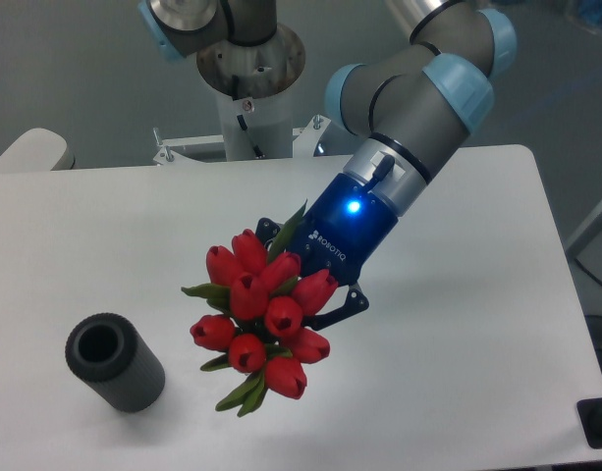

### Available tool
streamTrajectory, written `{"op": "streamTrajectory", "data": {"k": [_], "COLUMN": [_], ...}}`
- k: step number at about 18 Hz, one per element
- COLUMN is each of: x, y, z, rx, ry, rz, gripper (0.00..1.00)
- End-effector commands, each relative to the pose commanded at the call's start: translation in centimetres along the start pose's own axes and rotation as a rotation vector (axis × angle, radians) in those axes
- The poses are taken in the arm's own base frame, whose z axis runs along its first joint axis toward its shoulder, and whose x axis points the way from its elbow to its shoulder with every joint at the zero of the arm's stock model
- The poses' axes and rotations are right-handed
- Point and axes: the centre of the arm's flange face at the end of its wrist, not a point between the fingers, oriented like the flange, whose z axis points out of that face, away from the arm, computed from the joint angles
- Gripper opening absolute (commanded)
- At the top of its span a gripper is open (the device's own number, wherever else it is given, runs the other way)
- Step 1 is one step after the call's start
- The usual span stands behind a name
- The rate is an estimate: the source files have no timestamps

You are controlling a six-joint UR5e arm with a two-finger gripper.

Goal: Place the flowers on the table
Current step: 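Lower the held red tulip bouquet toward the table surface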

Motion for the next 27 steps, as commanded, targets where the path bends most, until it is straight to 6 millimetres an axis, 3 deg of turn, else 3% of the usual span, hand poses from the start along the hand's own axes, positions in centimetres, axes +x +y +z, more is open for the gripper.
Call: {"op": "streamTrajectory", "data": {"k": [9,18,27], "x": [0.9,2.2,3.7], "y": [0.8,1.6,5.1], "z": [0.2,-1.3,-1.7], "rx": [-0.03,-0.222,-0.479], "ry": [-0.011,-0.192,-0.303], "rz": [0.001,0.073,0.227], "gripper": [0.36,0.35,0.33]}}
